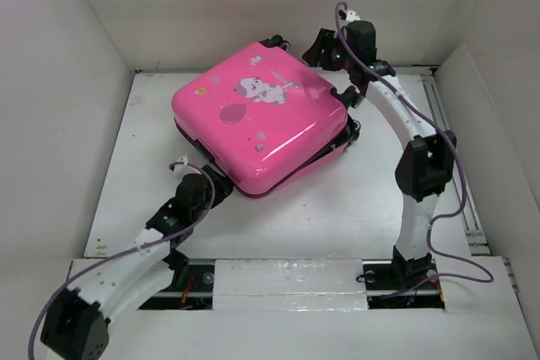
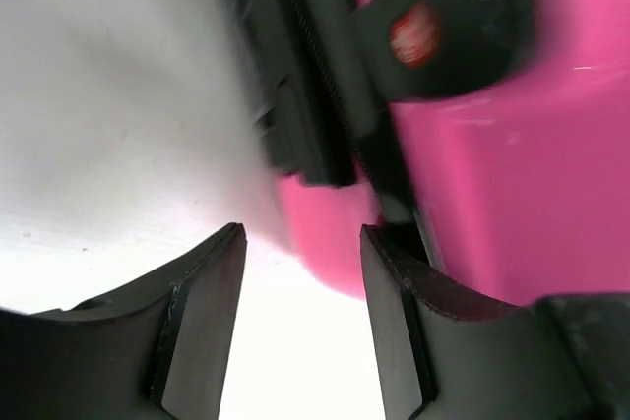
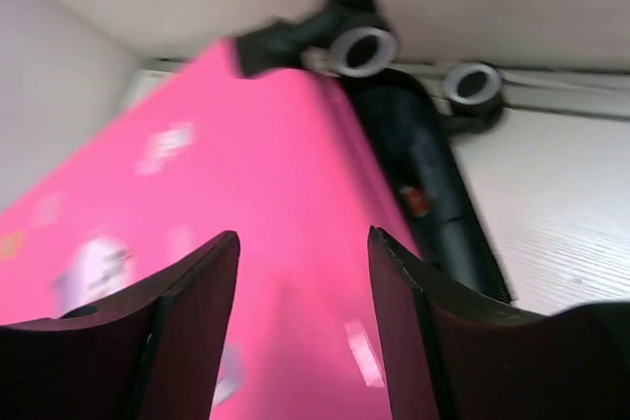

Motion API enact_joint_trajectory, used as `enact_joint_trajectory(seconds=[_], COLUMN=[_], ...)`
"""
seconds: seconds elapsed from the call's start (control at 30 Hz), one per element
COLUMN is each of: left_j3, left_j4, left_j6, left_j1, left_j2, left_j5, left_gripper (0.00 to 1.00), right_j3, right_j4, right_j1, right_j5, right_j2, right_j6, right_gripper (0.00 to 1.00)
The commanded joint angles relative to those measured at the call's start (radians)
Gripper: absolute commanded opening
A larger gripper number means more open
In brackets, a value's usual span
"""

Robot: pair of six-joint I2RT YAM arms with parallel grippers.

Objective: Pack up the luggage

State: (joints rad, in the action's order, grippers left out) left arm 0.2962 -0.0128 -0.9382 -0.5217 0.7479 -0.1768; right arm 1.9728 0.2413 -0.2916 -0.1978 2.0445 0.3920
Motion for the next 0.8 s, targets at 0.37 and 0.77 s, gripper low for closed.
enact_joint_trajectory(seconds=[0.37, 0.77], left_j3=[0.248, 0.865], left_j4=[-0.130, -0.201], left_j6=[0.033, 0.041], left_j1=[0.045, 0.445], left_j2=[-0.050, 0.535], left_j5=[-0.187, 0.081], left_gripper=[0.56, 0.66], right_j3=[-1.014, -1.398], right_j4=[-0.413, -0.385], right_j1=[-0.107, -0.173], right_j5=[-0.140, 0.175], right_j2=[-0.863, -1.086], right_j6=[0.060, 0.179], right_gripper=[0.00, 0.00])
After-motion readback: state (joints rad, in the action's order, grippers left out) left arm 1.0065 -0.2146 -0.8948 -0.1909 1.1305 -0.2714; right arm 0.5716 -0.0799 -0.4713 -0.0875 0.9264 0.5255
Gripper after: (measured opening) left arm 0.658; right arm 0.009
